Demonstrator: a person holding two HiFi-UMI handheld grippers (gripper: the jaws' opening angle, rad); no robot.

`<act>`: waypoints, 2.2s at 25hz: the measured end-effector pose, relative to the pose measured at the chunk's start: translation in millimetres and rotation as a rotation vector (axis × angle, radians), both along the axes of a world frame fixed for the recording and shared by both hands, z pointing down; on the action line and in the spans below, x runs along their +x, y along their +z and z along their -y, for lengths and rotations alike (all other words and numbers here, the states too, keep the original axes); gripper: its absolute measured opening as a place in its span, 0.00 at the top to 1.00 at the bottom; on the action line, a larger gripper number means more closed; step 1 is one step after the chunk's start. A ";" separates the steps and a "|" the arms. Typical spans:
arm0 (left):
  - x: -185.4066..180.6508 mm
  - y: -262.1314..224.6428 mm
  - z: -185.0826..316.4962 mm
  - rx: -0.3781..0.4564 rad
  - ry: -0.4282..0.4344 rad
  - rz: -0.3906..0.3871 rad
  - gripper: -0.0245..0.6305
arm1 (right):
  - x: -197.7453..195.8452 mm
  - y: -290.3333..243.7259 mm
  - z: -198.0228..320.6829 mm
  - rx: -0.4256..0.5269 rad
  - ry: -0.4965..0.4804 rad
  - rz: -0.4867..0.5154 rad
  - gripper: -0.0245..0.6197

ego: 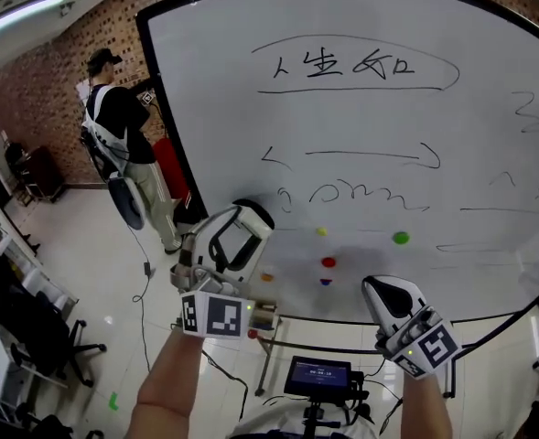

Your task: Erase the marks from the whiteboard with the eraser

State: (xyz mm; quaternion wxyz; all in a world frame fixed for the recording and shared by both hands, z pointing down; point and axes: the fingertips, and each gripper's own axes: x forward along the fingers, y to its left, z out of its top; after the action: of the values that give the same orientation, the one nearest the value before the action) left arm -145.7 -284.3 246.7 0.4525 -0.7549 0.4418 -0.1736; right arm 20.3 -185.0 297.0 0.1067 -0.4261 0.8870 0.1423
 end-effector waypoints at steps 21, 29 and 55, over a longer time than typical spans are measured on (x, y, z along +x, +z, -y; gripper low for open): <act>33.0 -28.5 23.7 0.015 -0.152 -0.065 0.59 | 44.2 6.3 9.8 -0.048 -0.151 0.036 0.95; 58.8 3.3 16.6 0.018 -0.076 0.055 0.59 | 51.8 12.1 12.5 -0.067 -0.160 0.047 0.95; -19.2 -38.2 48.3 -0.018 -0.137 -0.439 0.54 | 86.6 10.8 16.2 -0.058 -0.141 0.102 0.95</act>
State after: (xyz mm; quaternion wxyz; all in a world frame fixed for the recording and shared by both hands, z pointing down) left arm -164.9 -332.6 208.5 0.3257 -0.7469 0.5784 -0.0397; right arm 106.9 -201.1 307.7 0.1493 -0.3723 0.9119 0.0867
